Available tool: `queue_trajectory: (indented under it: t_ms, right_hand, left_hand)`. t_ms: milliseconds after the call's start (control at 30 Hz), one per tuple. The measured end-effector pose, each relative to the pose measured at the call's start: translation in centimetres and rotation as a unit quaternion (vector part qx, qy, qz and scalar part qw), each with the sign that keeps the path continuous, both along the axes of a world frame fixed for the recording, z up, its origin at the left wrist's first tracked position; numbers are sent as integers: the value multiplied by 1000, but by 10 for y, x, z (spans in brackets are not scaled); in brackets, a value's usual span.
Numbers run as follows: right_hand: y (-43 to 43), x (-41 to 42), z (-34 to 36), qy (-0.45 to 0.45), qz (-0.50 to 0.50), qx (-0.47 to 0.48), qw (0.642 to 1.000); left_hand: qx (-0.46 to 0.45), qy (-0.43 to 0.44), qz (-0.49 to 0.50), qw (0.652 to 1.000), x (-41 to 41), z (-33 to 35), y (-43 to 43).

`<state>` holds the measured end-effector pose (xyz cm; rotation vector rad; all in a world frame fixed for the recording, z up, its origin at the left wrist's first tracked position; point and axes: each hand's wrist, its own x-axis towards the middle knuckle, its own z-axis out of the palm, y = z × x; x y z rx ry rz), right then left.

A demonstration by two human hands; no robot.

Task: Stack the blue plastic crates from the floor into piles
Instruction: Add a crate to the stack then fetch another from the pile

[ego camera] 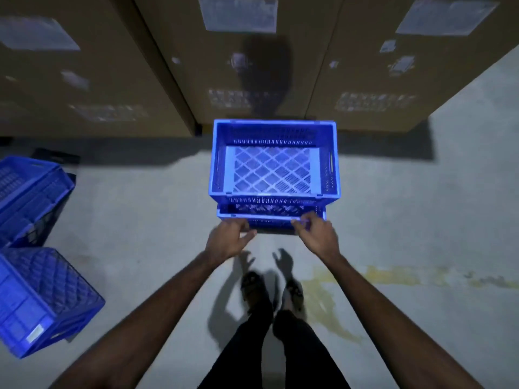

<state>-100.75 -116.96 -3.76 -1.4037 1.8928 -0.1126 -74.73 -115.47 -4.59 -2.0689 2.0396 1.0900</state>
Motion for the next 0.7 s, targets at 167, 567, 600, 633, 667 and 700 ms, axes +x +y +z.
queue_trajectory:
  t_ms: [167,567,600,633,667,700]
  right_hand:
    - [-52,8,-91,91,166,-139,972]
    - [-100,-19,-254,233,295,-282,883]
    - [-102,-21,-255,229,300,-295,878]
    - [-104,-25,-255,225,306,-307,873]
    - [-106,-28,-256,222,312,-318,867]
    - [-108,-31,-257,222,315,-323,864]
  left_hand:
    - [-83,-98,-61,990,-12,-75,-65]
    - [-253,-150,-64,954,-40,-244,-100]
    - [-265,-154,-72,949,-37,-246,-101]
    - [-273,-161,-83,945,-33,-247,-102]
    - [-281,-168,-94,940,-27,-248,-103]
    - [-283,-178,-106,937,-21,-248,-104]
